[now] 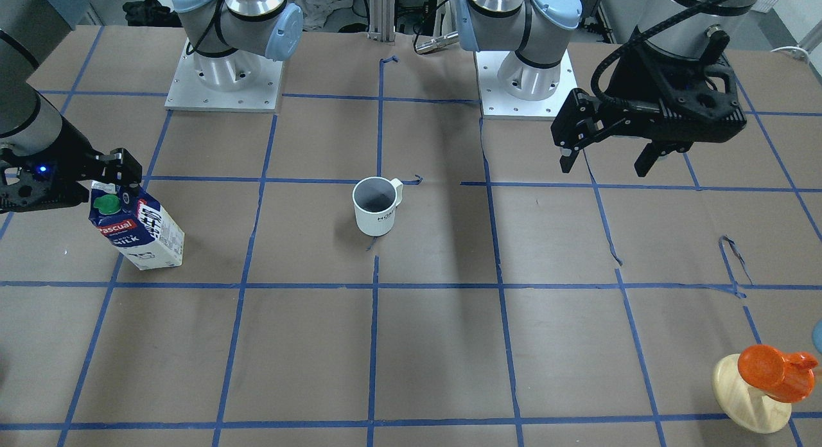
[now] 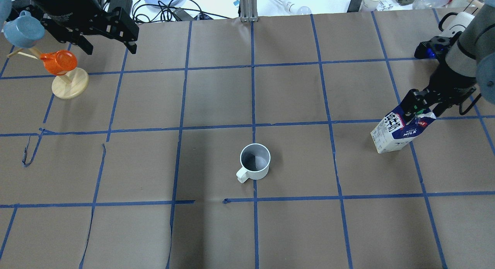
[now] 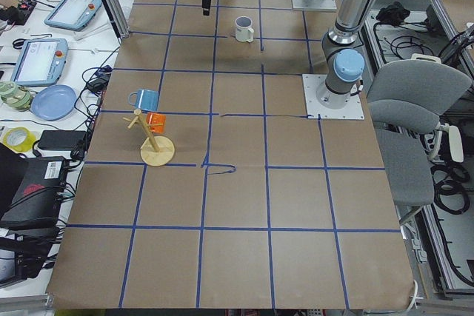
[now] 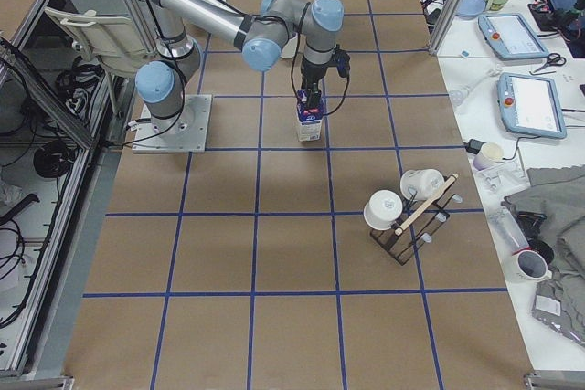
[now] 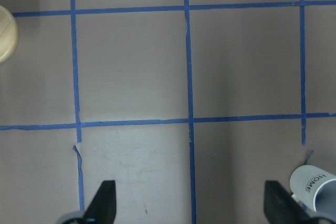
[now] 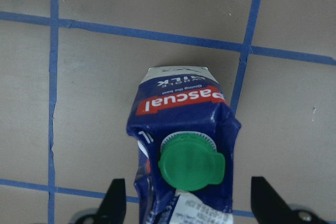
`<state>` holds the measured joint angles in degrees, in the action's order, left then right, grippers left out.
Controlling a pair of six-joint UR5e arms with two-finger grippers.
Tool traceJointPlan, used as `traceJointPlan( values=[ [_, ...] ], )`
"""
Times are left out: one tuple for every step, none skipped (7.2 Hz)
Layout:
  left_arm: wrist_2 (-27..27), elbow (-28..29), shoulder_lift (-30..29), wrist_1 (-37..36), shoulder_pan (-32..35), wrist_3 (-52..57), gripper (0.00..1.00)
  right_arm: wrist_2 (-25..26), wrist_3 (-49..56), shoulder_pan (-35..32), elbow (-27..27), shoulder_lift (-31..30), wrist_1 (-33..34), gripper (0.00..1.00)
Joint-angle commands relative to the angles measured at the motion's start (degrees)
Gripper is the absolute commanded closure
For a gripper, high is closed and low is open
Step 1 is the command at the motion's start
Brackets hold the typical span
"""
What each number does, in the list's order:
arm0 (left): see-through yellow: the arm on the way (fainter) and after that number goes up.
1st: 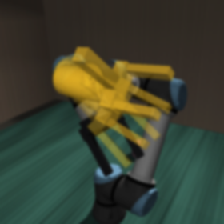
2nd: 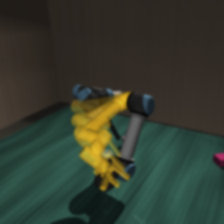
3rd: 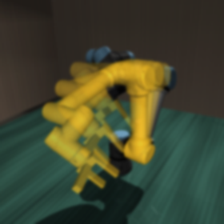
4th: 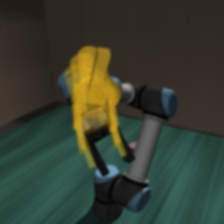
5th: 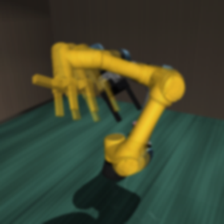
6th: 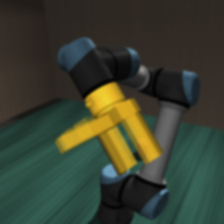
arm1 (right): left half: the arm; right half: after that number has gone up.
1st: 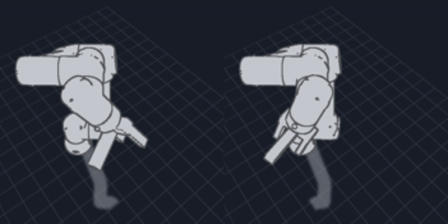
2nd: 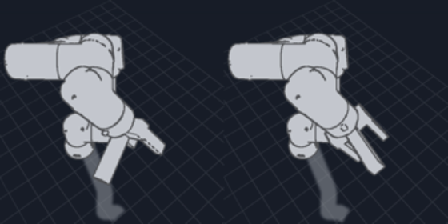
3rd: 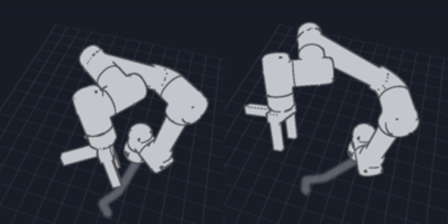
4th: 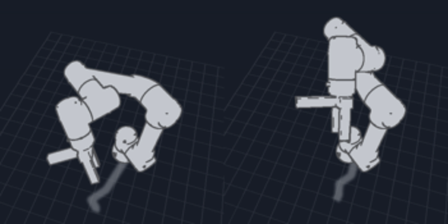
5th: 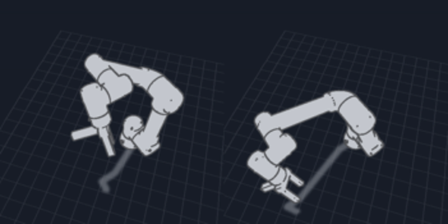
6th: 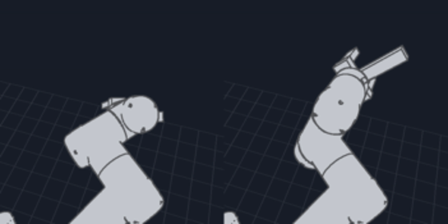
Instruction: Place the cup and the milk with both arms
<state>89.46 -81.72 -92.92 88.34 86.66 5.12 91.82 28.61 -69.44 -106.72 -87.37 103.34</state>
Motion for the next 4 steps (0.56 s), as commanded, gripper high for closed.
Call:
traceJointPlan(
  values=[
    [-0.1, 0.1, 0.0, 0.0, 0.0, 0.1, 0.00, -0.1, -0.1, 0.0, -0.1, 0.2, 0.3, 0.48],
    [-0.1, 0.1, 0.0, -0.1, 0.0, 0.1, 0.00, 0.0, -0.2, 0.0, 0.4, 0.1, -0.1, 0.56],
    [-0.1, 0.1, 0.0, -0.1, -0.1, 0.1, 0.00, 0.0, -0.4, 0.0, 0.7, -0.2, -0.4, 0.56],
    [-0.1, 0.1, -0.1, -0.1, -0.1, 0.1, 0.00, 0.0, -1.4, -0.3, 1.2, -0.5, -0.7, 0.56]
  ],
)
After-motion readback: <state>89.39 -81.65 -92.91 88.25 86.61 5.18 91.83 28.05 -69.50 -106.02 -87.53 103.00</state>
